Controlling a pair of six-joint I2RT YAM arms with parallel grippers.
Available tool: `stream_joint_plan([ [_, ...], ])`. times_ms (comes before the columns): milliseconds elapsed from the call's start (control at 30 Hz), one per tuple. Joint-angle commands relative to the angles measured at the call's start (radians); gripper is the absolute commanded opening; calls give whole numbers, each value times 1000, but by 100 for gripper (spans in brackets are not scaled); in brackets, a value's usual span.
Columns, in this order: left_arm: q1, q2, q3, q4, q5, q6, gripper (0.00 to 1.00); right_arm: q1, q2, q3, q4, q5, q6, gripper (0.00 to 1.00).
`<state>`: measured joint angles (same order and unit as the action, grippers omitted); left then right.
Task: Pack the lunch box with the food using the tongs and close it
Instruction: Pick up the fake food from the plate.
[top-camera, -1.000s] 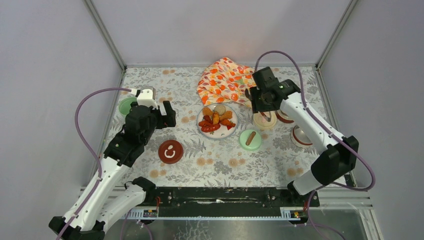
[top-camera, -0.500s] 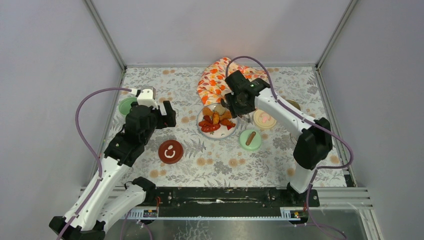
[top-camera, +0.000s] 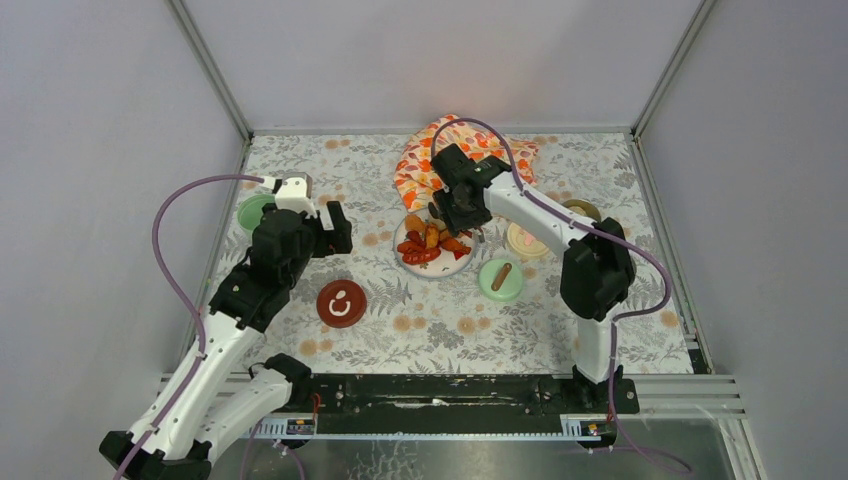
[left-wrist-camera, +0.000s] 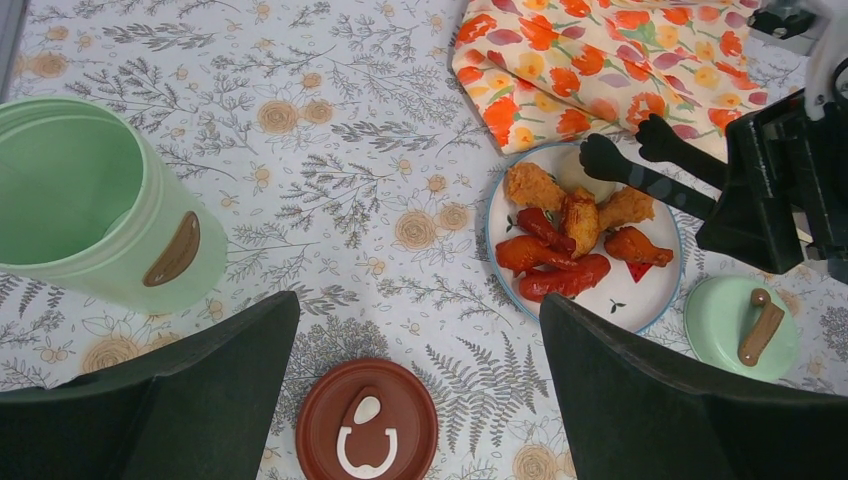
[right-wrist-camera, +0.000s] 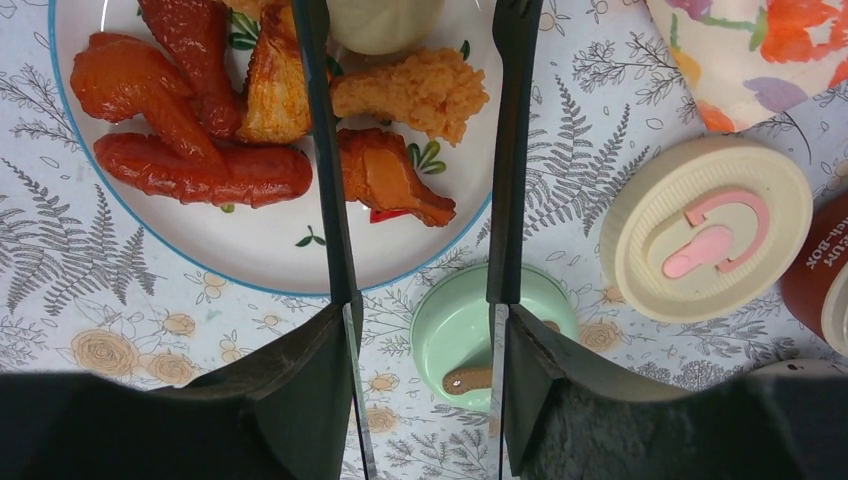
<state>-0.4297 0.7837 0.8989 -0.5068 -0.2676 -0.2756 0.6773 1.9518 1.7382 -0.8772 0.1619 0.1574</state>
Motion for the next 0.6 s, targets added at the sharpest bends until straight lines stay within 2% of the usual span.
stream_joint_plan([
  [0, 8, -1, -9, 64, 20, 6, 98, 11, 16, 58, 8, -24, -29, 55],
  [300, 9, 5, -10, 63, 26, 6, 98, 11, 63, 65, -5, -59, -45, 50],
  [567, 11, 9, -9, 64, 33, 7, 98, 13, 101, 92, -38, -75, -50, 51],
])
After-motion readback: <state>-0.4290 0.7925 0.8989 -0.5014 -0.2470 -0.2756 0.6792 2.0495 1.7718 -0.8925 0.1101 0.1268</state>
